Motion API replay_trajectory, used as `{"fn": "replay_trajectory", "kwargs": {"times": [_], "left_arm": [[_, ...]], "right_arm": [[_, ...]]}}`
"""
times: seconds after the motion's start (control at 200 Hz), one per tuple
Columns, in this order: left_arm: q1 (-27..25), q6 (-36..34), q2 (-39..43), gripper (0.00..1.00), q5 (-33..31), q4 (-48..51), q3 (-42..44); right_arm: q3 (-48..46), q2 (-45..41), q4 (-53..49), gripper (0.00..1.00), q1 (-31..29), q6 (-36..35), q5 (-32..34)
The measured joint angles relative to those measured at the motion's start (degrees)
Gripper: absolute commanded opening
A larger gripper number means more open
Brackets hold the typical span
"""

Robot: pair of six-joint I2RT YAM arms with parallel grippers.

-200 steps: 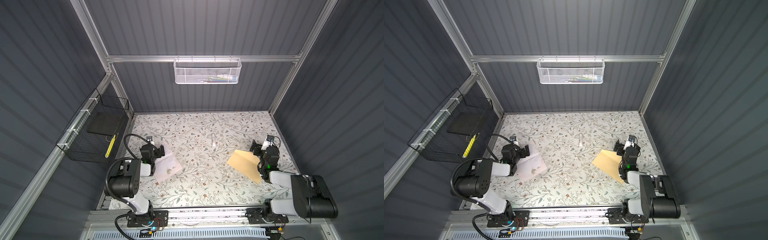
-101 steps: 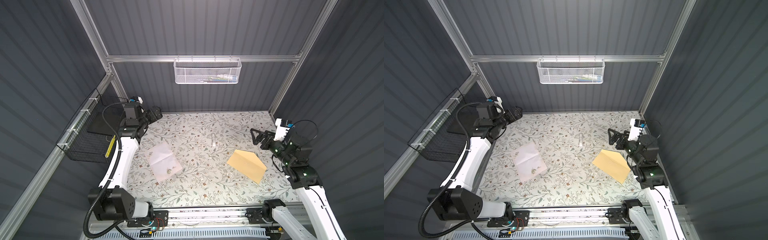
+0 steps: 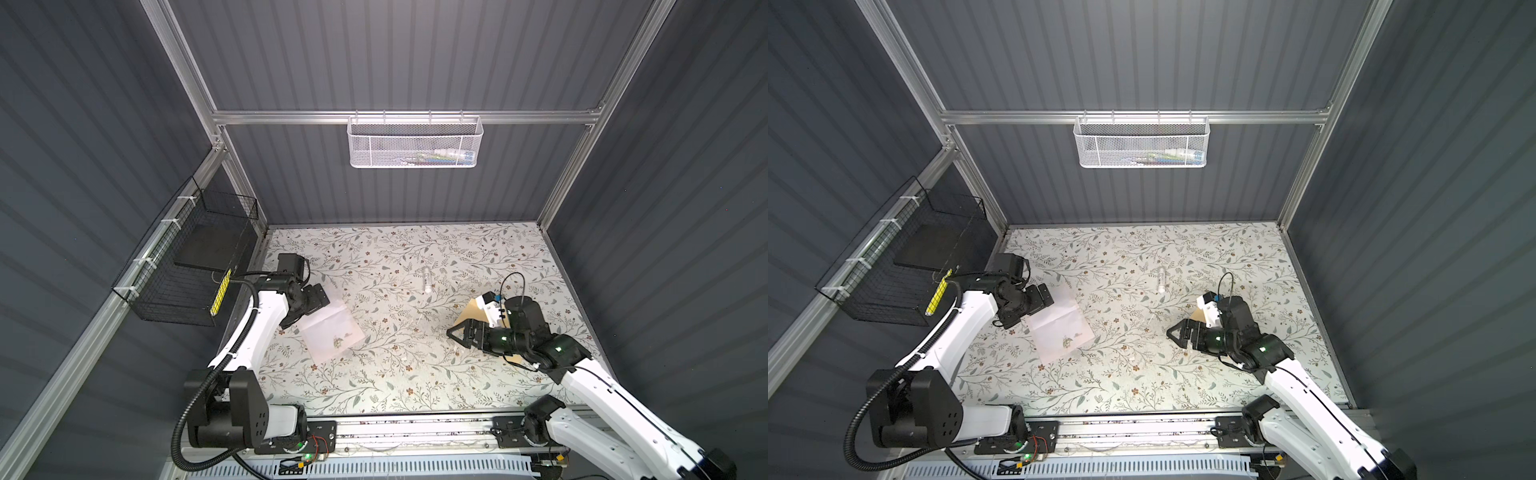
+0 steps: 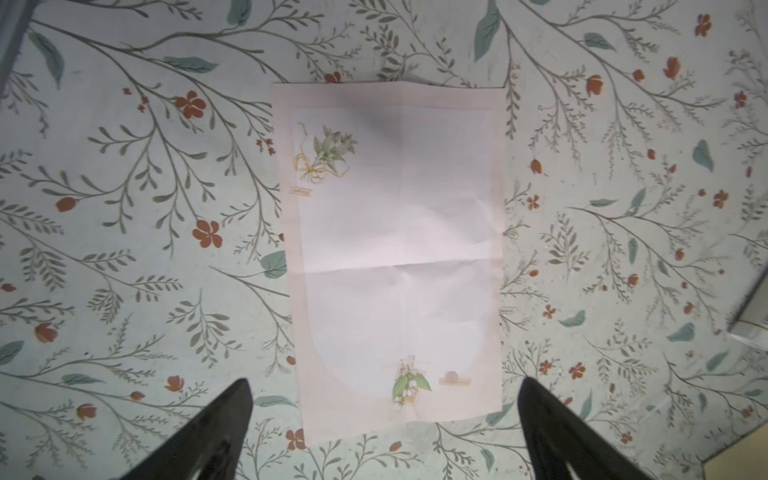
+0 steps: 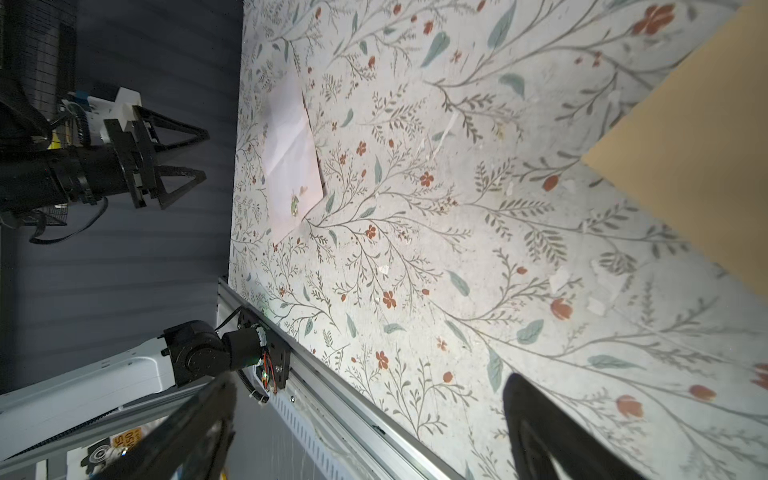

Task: Place the letter into the envelope and seal it
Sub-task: 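Raise both arms and move both grippers toward the white letter sheet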

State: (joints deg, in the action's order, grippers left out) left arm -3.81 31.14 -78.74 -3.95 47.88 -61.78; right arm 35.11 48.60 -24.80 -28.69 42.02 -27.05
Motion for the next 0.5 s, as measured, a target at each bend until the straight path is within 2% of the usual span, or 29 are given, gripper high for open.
{"fn": "replay_trajectory", "kwargs": {"times": [0.195, 0.325, 0.495], "left_arm": [[0.2, -1.0, -8.2, 1.0, 0.7, -3.5, -1.2], [1.6, -1.4, -13.3, 1.0, 4.9, -8.5, -1.2], [2.9, -1.3, -16.8, 1.0, 10.8, -16.2, -0.2]], "right_arm": [[-0.2, 4.1, 6.3, 0.99, -5.9, 4.0, 2.0], [-2.2, 8.9, 13.2, 0.99, -10.4, 8.3, 4.4], [-2.2, 20.2, 22.9, 0.99, -17.3, 14.7, 8.9]]}}
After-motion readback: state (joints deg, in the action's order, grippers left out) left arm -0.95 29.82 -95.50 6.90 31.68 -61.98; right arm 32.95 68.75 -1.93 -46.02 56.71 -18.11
